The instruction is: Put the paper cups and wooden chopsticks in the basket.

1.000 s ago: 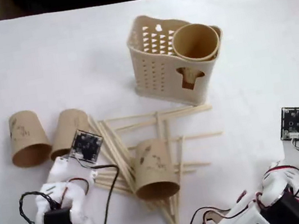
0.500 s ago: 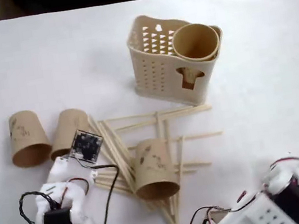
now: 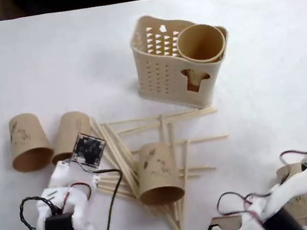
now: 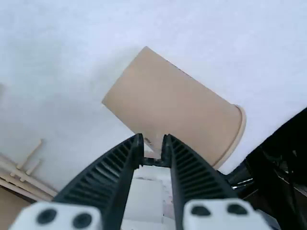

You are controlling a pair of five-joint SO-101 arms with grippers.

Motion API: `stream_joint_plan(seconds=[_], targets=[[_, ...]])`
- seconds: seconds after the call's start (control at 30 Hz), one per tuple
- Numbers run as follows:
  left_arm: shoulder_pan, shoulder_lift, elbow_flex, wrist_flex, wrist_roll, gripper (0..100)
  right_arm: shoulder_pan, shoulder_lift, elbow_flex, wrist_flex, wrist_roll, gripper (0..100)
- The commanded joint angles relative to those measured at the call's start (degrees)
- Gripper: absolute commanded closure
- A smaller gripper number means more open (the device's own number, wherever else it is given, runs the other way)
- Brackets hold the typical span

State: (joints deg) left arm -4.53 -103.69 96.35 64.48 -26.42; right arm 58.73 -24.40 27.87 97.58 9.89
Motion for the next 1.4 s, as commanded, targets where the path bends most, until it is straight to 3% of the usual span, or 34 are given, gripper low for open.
stream_joint_plan(seconds=[0.0,0.23,0.43,0.5,0.73,1.37], targets=[[0.5,-0.5,-0.3,-0.7,-0.5,92,4.7,2.9,-4.6,0.6,4.0,92.1],[0.5,-0.5,-0.3,-0.7,-0.5,92,12.9,3.6,-5.3,0.7,14.4,91.1],[0.5,-0.5,-0.3,-0.7,-0.5,92,17.8,4.0,-4.8,0.8,19.5,69.0],[0.5,-0.5,-0.3,-0.7,-0.5,92,18.4,3.9,-3.2,0.8,19.8,65.7],[0.5,-0.5,-0.3,-0.7,-0.5,92,12.3,3.8,5.8,0.7,19.4,66.5],[0.5,-0.5,-0.3,-0.7,-0.5,92,-2.4,4.0,6.2,0.5,16.1,66.3]])
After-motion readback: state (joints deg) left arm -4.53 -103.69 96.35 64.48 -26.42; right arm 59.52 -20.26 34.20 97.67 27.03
